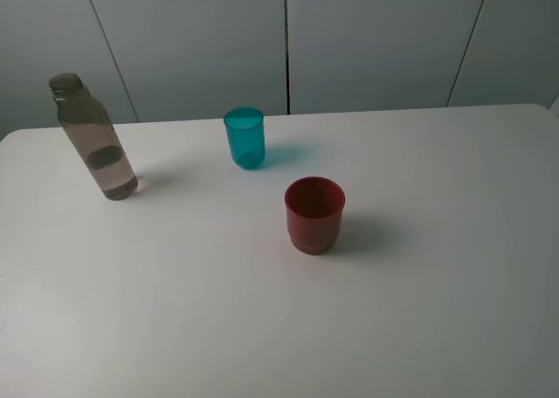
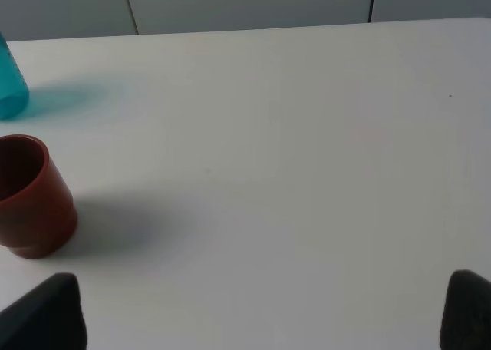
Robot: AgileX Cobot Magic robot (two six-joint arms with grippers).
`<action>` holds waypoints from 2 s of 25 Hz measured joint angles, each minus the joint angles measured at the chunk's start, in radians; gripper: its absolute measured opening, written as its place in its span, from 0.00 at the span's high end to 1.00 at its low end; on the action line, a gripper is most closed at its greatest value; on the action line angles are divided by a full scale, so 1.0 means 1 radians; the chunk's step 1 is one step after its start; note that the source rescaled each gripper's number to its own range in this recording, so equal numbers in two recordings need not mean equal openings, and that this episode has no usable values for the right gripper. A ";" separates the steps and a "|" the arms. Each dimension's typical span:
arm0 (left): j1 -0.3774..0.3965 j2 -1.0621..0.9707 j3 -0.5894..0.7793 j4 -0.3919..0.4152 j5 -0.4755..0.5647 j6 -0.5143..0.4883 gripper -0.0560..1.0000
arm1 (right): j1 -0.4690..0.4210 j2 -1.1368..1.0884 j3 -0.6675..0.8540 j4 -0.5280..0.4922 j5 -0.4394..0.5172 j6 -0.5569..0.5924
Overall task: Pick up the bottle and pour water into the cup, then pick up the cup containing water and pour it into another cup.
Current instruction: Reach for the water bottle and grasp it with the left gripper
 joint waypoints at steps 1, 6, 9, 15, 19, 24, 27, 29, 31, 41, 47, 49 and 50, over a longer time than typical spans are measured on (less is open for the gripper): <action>0.000 0.026 -0.008 0.000 -0.018 0.000 0.00 | 0.000 0.000 0.000 0.000 0.000 0.000; 0.000 0.163 -0.040 0.000 -0.106 0.000 0.00 | 0.000 0.000 0.000 0.000 0.000 0.000; 0.000 0.255 -0.049 -0.003 -0.178 0.007 0.00 | 0.000 0.000 0.000 0.000 0.000 0.000; 0.000 0.422 -0.049 -0.039 -0.367 0.083 0.00 | 0.000 0.000 0.000 0.000 0.000 0.000; 0.000 0.550 -0.049 -0.072 -0.495 0.142 0.00 | 0.000 0.000 0.000 0.000 0.000 0.000; 0.000 0.700 -0.049 -0.098 -0.638 0.203 0.00 | 0.000 0.000 0.000 0.000 0.000 0.000; -0.012 0.782 -0.049 -0.109 -0.735 0.231 0.00 | 0.000 0.000 0.000 0.000 0.000 0.000; -0.035 0.835 -0.049 -0.111 -0.790 0.237 0.00 | 0.000 0.000 0.000 0.000 0.000 0.000; -0.058 0.886 -0.039 -0.113 -0.865 0.237 0.00 | 0.000 0.000 0.000 0.000 0.000 0.000; -0.119 0.971 0.162 -0.142 -1.217 0.220 0.00 | 0.000 0.000 0.000 0.000 0.000 0.000; -0.119 0.985 0.270 -0.142 -1.401 0.232 0.00 | 0.000 0.000 0.000 0.000 0.000 0.000; -0.119 1.003 0.302 -0.142 -1.475 0.232 0.00 | 0.000 0.000 0.000 0.000 0.000 0.000; -0.119 1.018 0.309 -0.142 -1.506 0.232 0.00 | 0.000 0.000 0.000 0.000 0.000 0.000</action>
